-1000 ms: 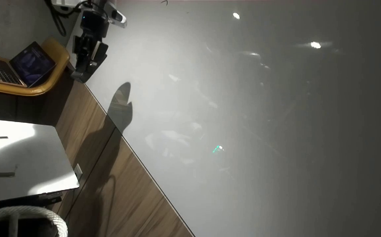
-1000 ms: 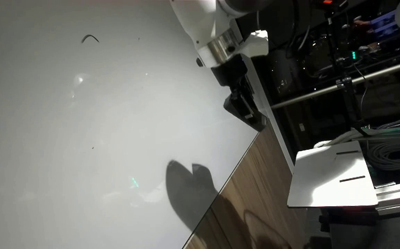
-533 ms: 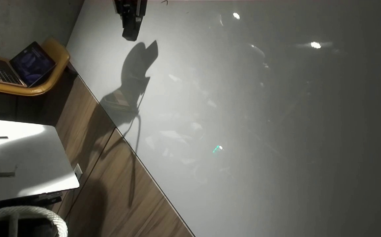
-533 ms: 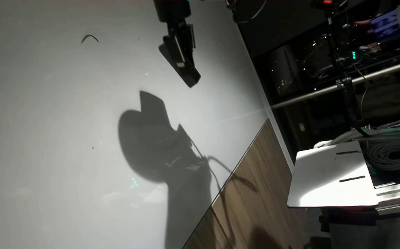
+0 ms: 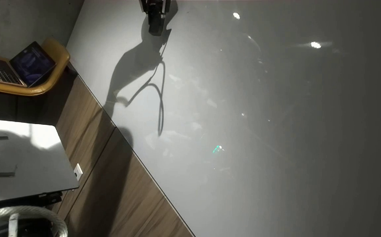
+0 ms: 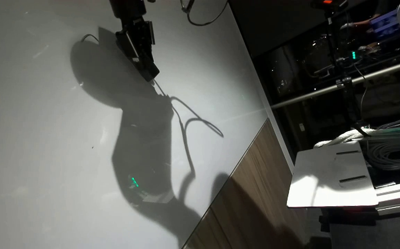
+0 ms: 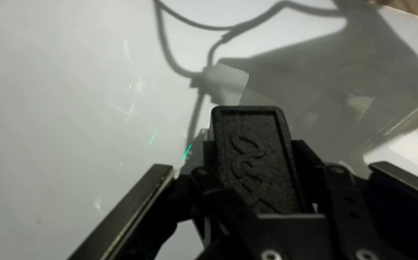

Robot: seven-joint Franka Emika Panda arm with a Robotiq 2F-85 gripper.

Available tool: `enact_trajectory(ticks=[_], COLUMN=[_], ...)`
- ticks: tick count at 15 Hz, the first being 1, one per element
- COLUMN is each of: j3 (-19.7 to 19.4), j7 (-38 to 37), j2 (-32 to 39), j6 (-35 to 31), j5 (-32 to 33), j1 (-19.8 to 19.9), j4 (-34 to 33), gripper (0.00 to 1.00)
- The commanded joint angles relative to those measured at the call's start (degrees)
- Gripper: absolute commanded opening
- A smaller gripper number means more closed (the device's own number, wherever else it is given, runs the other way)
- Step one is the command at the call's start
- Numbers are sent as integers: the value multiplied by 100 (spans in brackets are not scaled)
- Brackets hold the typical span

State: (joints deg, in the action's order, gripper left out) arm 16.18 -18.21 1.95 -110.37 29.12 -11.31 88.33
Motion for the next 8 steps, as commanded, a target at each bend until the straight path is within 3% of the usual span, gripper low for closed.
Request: enact_trajectory(ticks=[1, 8], j3=[-80, -295], j7=[160, 310], j2=[875, 1652], j6=[546, 1554], j5=[260, 700], j1=[-299, -1106], j4=[-1276, -2981], gripper=[29, 29])
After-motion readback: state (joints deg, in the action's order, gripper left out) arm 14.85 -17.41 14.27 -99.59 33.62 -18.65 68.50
